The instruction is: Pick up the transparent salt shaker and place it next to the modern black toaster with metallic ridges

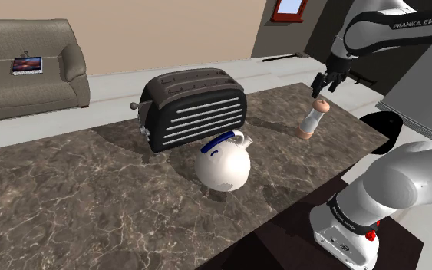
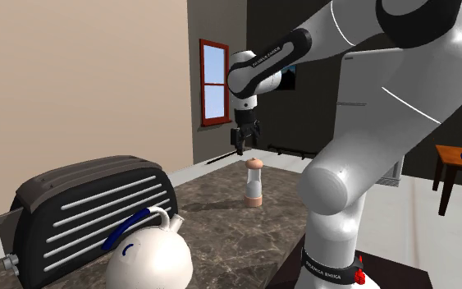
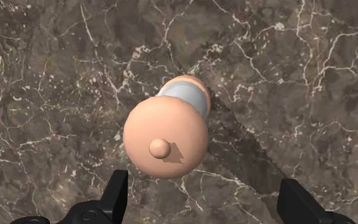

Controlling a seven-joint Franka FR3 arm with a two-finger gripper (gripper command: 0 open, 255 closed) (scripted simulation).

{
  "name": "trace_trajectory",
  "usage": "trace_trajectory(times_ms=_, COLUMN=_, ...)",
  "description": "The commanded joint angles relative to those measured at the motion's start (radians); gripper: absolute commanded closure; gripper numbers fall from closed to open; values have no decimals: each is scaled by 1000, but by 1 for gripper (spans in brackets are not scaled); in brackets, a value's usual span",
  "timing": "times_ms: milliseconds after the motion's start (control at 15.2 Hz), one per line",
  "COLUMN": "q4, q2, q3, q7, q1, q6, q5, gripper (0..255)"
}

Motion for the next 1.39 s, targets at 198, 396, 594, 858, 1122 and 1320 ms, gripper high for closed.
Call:
trace_trajectory(times_ms=198, q4=-19, q2=82, q3=-52, q7=-19, q1=-24, q6=104, q5=-38, gripper=0)
trace_trajectory(times_ms=396, q4=-42, q2=105, q3=-64, q7=-17, q1=-28, q6=151, q5=-47, gripper=0)
trace_trajectory(times_ms=594, q4=-61, q2=127, q3=-75, q7=-15, q1=-31, q6=192, q5=-54, gripper=0)
trace_trajectory(times_ms=858, q4=-61, q2=127, q3=-75, q7=-15, q1=-31, q6=192, q5=-54, gripper=0)
trace_trajectory(times_ms=1122, q4=-61, q2=127, q3=-75, q7=-15, q1=-31, q6=192, q5=-54, gripper=255)
trace_trajectory(times_ms=1320, q4=-61, q2=127, q3=-74, q7=-15, q1=-31, q6=192, q5=-54, gripper=255)
